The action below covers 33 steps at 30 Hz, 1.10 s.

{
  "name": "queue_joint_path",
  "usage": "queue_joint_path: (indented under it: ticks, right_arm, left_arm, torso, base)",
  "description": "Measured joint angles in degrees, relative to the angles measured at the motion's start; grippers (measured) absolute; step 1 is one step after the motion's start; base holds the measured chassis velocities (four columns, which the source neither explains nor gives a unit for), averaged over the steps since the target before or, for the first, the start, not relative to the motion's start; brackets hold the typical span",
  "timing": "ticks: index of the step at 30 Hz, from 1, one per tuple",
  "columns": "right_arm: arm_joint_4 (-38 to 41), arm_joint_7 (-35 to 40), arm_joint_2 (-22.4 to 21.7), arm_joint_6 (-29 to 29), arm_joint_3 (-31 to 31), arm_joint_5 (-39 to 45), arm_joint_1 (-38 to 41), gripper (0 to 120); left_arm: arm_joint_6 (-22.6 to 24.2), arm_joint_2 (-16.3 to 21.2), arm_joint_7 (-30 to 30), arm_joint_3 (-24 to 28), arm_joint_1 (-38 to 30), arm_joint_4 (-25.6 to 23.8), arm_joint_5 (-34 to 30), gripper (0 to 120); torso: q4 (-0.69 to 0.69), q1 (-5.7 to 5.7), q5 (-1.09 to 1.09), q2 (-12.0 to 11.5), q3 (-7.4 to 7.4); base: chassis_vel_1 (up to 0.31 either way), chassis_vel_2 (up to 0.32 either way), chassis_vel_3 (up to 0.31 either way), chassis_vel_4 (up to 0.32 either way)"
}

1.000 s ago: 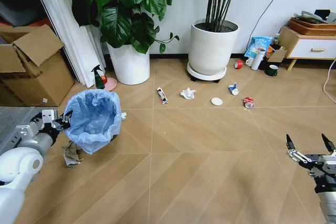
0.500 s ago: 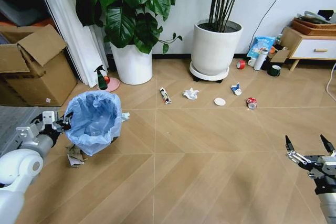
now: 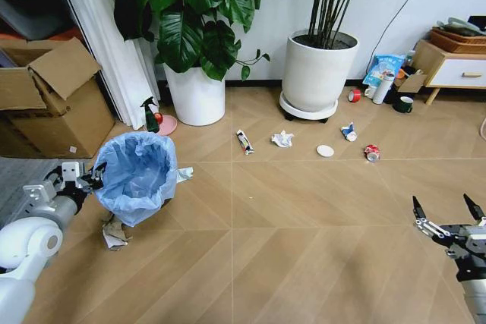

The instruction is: Pick up the trash bin and place the garbage on the floor into it.

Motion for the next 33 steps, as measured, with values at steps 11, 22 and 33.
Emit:
queue_joint_path:
  ticks: [11,22,33]
  right_arm:
    - [-0.2,-0.3,0.0,0.6,0.0,-0.1,0.3,100]
    - [-0.2,-0.6,0.0,0.8,0.0,-0.1,0.4,100]
    - [-0.3,-0.7,-0.1,0.8,-0.1,-0.1,0.5,100]
  left_arm:
    - [0.0,-0.1,-0.1,0.1,-0.2,-0.1,0.0,0]
    - [0.0,-0.1,-0.1,0.2,-0.4,0.3,-0.1,0]
    - [0.0,0.1,-0.1,0.3,-0.7,0.5,-0.3,0]
  torso:
    - [0.00,0.00,0.00,0.0,0.00]
    - [0.01,0.00,0.00,0.0,0.00]
    - [0.00,-0.01,0.00,0.0,0.00]
  base:
    - [0.090,0.122,-0.080,-0.120]
    - [0.136,0.137,-0.124,-0.130]
    - [0.122,0.125,-0.129,-0.124]
